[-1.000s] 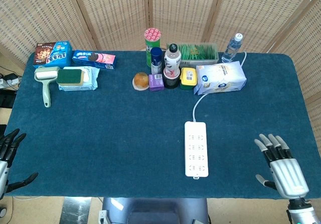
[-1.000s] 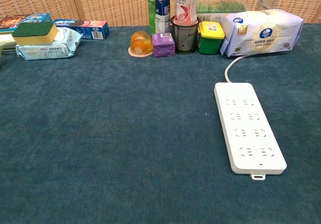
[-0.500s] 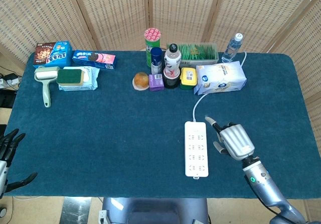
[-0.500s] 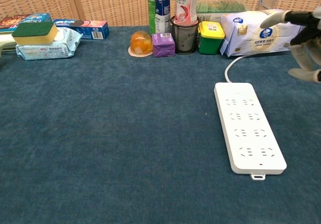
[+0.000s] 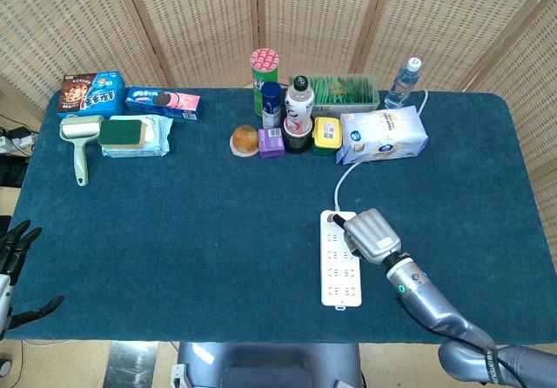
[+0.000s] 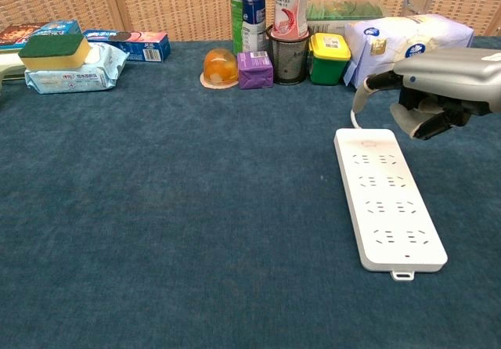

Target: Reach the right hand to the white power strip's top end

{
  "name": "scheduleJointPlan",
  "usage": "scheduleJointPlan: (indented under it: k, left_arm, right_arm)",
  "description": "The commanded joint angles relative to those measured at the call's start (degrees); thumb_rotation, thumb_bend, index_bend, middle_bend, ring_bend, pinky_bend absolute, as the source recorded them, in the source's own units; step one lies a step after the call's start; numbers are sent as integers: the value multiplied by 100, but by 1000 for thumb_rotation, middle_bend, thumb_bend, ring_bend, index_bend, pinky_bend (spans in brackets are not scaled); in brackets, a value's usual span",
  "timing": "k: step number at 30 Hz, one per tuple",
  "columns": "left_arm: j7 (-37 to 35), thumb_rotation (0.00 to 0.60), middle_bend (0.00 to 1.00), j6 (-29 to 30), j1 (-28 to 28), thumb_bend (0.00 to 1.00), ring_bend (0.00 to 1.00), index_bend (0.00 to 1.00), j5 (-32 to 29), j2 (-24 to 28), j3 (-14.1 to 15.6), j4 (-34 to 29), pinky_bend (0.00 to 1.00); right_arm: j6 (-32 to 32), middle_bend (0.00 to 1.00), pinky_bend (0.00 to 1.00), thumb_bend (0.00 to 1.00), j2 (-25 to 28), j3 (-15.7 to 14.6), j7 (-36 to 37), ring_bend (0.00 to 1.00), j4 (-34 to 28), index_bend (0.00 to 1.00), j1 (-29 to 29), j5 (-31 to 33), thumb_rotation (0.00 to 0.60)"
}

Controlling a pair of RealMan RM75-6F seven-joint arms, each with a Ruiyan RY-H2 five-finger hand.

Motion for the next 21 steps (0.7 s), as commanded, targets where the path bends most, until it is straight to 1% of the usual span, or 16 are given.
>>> scheduleJointPlan:
  k: [1,7,21]
  left_arm:
    - [42,600,0,-7,-2,119,0,0,8,-18,4,-7,6]
    - [87,600,0,-61,-26,119,0,0,-55,-19,-10,-19,6]
    - [66,600,0,-106,-58,119,0,0,-123,2,-32,-28,6]
  right_arm:
    - [-188,912,1000,902,-156,15,-360,1000,107,260,234,437,600]
    - [-175,912,1000,901,-262,-123,-617,1000,255,273,355,754,600]
    - [-139,912,1000,902,-532,-336,-567,1000,669,285,531,1079,600]
